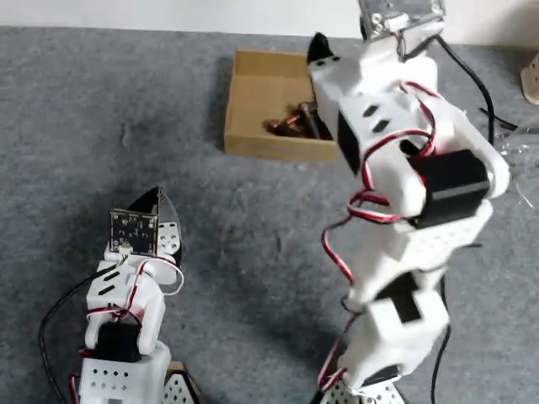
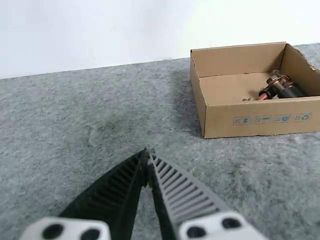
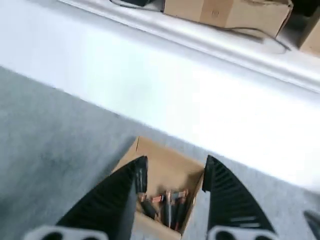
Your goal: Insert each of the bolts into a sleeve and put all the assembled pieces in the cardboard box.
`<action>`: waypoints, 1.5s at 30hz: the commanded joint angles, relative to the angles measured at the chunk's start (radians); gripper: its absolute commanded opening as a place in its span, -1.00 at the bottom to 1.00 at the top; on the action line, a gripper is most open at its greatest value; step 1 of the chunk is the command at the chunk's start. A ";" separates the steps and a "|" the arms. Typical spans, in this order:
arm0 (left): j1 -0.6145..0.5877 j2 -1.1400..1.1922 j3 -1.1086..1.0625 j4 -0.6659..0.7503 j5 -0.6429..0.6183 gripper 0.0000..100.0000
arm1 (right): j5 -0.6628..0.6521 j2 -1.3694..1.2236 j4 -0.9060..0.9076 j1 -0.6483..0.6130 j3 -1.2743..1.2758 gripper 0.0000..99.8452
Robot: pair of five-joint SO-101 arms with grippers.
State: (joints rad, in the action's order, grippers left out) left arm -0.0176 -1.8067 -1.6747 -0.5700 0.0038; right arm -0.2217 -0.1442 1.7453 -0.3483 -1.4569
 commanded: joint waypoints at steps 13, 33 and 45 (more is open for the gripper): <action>0.018 -0.002 -0.019 0.014 0.003 -0.99 | 0.003 0.888 -0.028 -0.038 1.081 -0.68; 0.016 -0.002 -0.021 0.012 0.003 -0.99 | 0.003 1.988 -0.690 0.016 2.631 -0.68; 0.016 -0.002 -0.021 0.012 0.003 -0.99 | 0.273 1.982 -0.978 0.229 3.211 -0.68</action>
State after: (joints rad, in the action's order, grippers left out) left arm -0.0176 -1.8067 -1.6747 -0.5700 0.0038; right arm -0.0407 1.8259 0.8523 -0.1412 1.6502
